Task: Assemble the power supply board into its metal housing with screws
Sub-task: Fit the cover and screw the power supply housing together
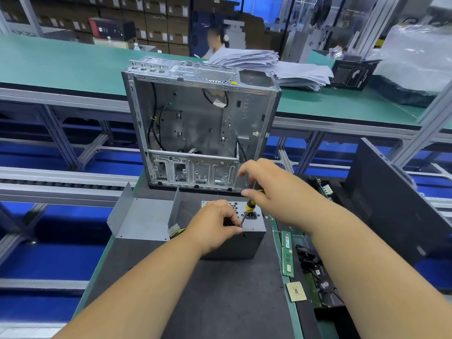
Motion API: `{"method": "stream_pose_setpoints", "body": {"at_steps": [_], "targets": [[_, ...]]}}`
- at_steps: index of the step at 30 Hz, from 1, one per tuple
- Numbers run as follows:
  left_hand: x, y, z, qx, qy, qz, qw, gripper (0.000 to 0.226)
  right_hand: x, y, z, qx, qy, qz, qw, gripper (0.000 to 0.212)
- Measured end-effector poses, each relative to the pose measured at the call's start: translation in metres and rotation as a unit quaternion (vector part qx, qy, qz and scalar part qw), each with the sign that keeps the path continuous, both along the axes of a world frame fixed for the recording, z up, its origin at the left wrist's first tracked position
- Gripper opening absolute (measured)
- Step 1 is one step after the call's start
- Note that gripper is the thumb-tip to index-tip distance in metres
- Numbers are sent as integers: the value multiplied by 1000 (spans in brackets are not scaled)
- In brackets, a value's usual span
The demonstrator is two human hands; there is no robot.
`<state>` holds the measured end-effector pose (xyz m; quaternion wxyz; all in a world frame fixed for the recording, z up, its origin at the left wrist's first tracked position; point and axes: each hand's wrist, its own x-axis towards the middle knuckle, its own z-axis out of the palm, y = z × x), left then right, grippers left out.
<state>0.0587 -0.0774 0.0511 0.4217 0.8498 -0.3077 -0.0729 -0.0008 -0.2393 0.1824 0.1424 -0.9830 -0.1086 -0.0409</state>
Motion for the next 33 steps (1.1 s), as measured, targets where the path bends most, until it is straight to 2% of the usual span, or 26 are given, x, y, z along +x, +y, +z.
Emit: {"method": "stream_pose_setpoints", "body": {"at_steps": [4,9,15,18,20,26,28,31,33], "targets": [[0,0,-1,1,-4,4,1000,28,-4,-6,10,-16,33,41,998,23],[0,0,-1,10,-14,-3,1000,21,1,1,22,-79,42,6,996,13],[-2,2,5,16,14,-12,1000,23,11,15,33,-178,63,-55,981,36],[-5,1,22,-95,89,13,991,28,18,22,26,-215,34,-89,972,44],[-7,-2,35,-172,108,14,979,28,19,24,20,-237,-9,-116,965,47],[-16,-14,58,-229,88,30,969,23,19,27,11,-240,-45,-187,952,59],[-14,-14,58,-244,93,36,965,25,14,24,9,-205,-48,-154,965,53],[-8,-9,56,-245,110,33,963,26,3,15,10,-97,-25,-27,995,20],[-5,-5,54,-240,128,12,962,23,0,11,12,-83,7,25,996,11]]}}
